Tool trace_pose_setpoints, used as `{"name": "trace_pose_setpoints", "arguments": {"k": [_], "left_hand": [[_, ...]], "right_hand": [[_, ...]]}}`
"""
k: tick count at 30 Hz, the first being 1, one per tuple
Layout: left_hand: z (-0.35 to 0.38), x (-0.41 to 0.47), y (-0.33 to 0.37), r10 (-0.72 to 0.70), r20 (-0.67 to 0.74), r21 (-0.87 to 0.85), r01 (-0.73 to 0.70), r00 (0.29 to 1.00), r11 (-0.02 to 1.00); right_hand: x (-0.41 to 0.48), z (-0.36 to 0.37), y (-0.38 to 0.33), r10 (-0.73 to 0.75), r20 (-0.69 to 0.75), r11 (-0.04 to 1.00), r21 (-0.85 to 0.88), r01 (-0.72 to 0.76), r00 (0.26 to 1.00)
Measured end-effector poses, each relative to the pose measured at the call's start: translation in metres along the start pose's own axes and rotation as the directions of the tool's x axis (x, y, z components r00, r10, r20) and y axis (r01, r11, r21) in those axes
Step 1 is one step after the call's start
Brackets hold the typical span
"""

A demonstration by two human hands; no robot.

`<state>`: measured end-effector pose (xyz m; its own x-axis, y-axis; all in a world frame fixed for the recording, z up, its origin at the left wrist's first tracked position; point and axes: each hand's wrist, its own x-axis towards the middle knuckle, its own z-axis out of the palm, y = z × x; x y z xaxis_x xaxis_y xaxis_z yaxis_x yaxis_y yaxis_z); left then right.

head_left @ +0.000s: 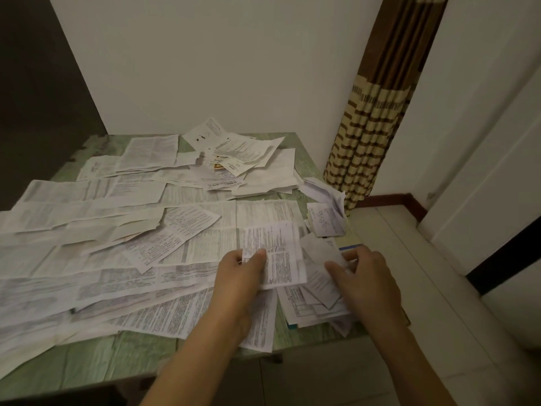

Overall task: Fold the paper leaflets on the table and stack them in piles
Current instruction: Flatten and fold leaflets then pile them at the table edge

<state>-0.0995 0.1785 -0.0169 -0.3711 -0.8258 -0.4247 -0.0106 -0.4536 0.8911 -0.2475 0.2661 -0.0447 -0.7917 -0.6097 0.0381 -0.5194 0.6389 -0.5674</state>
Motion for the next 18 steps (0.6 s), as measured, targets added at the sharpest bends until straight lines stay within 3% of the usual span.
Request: {"name": "trace_pose_setpoints", "arguments": {"k": [6, 11, 18], "left_hand": [[0.013, -0.003, -0.01, 0.09, -0.051, 0.139, -0.082, 0.995, 0.987], [0.014, 0.001, -0.017, 0.116, -0.055, 0.222, -0.101, 0.992, 0.97], [0.02, 0.006, -0.016, 0.205, 0.0, 0.436, -0.185, 0.979, 0.881]], "right_hand": [[0.002, -0.002, 0.008, -0.007, 0.001, 0.998, 0.062, 0.007, 1.0], [0.007, -0.004, 0.012, 0.002, 0.093, 0.995, 0.095, -0.011, 0.996], [0.005, -0.012, 0.013, -0.019, 0.126, 0.976, 0.217, -0.009, 0.992]]}}
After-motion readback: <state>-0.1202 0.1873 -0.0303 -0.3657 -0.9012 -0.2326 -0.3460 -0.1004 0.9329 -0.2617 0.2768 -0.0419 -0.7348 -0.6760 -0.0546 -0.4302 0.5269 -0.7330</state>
